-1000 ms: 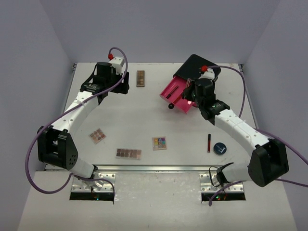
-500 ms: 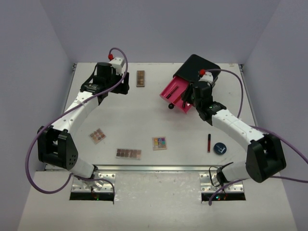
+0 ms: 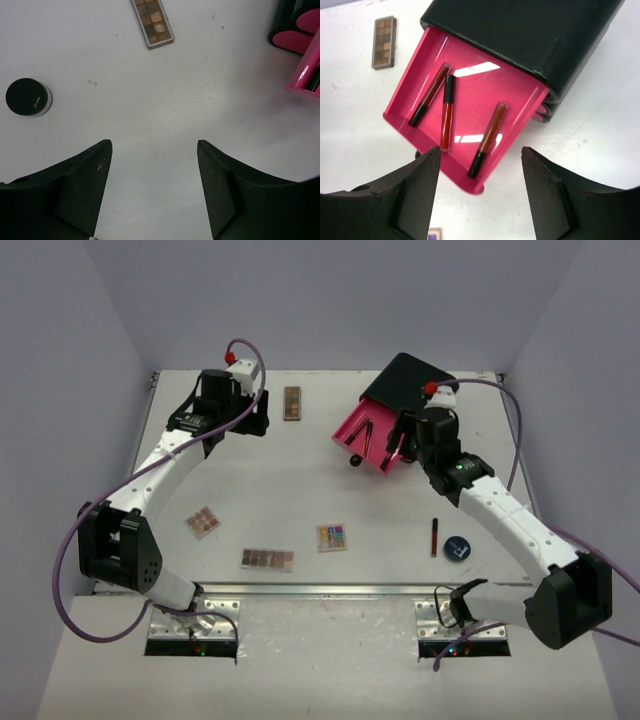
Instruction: Organize the makeup
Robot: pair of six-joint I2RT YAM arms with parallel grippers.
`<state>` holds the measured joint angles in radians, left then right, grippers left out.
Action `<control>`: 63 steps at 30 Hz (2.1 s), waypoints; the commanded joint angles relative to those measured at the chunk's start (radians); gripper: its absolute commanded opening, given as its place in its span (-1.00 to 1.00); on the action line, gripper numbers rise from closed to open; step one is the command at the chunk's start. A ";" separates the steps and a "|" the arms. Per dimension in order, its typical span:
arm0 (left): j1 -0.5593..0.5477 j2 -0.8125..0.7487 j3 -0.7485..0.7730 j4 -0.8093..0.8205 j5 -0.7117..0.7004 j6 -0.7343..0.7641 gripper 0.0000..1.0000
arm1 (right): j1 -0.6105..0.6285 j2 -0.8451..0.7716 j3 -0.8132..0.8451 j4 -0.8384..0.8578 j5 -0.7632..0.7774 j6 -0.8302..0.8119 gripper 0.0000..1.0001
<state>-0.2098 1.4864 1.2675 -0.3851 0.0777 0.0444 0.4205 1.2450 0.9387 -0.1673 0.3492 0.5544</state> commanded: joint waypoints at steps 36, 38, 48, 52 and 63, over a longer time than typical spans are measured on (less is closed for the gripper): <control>0.009 -0.160 -0.086 -0.017 -0.009 0.018 0.35 | -0.324 0.047 -0.350 -0.285 -0.306 0.015 0.23; 0.009 -0.160 -0.086 -0.017 -0.009 0.017 0.35 | -0.324 0.052 -0.359 -0.283 -0.305 0.015 0.23; 0.009 -0.161 -0.074 -0.015 0.007 0.009 0.35 | -0.324 0.129 -0.377 -0.253 -0.279 0.009 -0.34; 0.009 -0.160 -0.070 -0.016 0.010 0.008 0.35 | -0.324 0.139 -0.377 -0.275 -0.224 0.021 -0.94; 0.009 -0.156 -0.069 -0.014 0.014 0.008 0.36 | -0.324 -0.192 -0.342 -0.234 -0.331 0.075 -1.00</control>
<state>-0.2096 1.3590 1.1763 -0.4377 0.0761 0.0555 0.1001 1.2211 0.5492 -0.4483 0.0636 0.5791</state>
